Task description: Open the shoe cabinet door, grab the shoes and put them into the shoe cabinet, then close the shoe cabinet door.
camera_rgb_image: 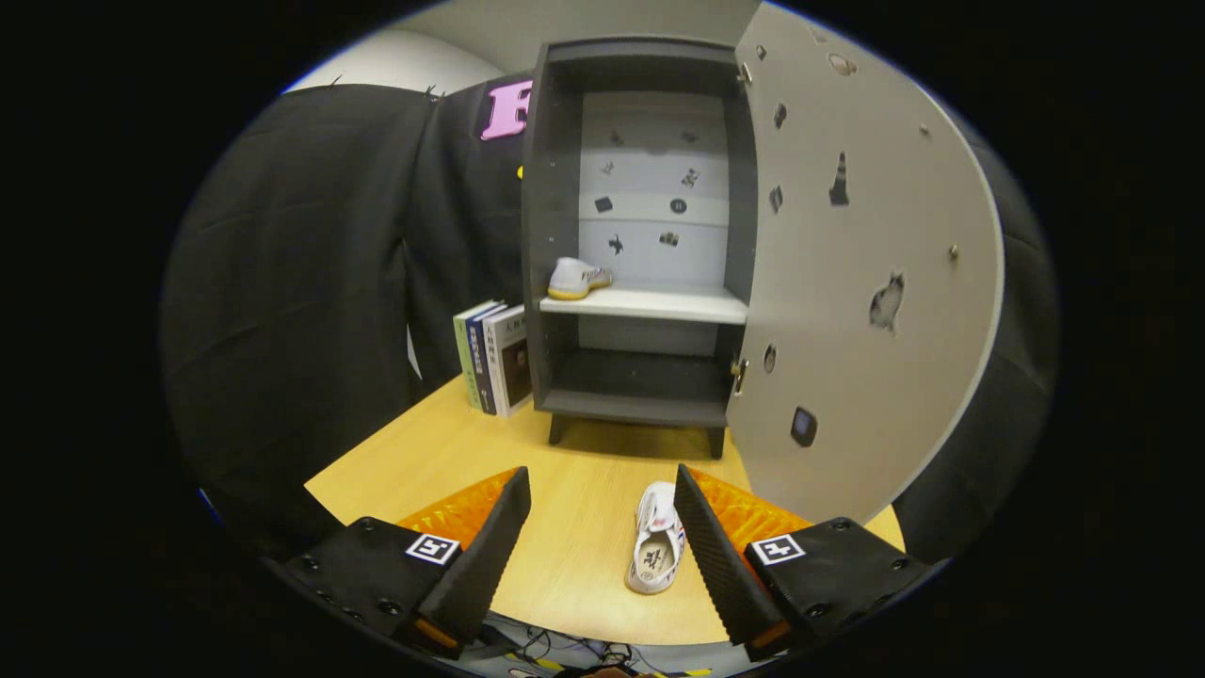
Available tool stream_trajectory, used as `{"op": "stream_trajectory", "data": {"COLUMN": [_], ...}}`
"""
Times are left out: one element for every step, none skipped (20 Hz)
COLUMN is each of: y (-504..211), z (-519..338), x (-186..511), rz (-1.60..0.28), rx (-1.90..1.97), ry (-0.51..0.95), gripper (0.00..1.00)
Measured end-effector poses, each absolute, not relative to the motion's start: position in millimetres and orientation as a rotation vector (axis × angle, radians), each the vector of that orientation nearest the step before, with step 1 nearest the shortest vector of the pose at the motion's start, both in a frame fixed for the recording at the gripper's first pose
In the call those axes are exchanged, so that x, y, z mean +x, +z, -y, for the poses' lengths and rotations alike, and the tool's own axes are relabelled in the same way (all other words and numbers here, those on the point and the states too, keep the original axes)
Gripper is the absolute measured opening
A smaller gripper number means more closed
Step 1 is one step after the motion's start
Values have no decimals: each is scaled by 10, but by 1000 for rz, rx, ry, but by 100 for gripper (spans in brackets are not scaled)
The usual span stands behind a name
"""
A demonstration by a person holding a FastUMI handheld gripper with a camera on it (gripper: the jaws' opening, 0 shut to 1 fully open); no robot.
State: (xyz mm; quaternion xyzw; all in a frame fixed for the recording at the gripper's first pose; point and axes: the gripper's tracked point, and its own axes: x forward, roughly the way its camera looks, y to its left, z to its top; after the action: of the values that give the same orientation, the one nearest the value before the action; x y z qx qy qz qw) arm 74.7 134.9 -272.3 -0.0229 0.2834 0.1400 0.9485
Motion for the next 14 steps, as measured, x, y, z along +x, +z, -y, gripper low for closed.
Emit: {"op": "stream_trajectory", "data": {"y": [-2938, -3139, -3306, -3496, -3641, -3806, -3947, -4124, -4250, -4386, -4529, -4644, -4773, -4910], "z": [-1403, -1454, -1489, -1476, -1446, -1427, -1404, -1376, -1344, -1338, -1338, -1335, -1322, -1299], "x": [757, 751, 755, 795, 845, 891, 928, 973, 1013, 1053, 1096, 1124, 1163, 1197], "rz": [-630, -682, -722, -759, -782, -810, -838, -875, -902, -932, -968, -993, -1018, -1043], "rx": [-42, -38, -40, -51, -63, -66, -67, -70, -71, -62, -46, -39, -34, -37], "ry": [304, 333, 355, 358, 351, 347, 342, 334, 328, 323, 325, 319, 310, 291], "gripper": [97, 97, 97, 97, 97, 97, 97, 97, 97, 97, 96, 96, 97, 97]}}
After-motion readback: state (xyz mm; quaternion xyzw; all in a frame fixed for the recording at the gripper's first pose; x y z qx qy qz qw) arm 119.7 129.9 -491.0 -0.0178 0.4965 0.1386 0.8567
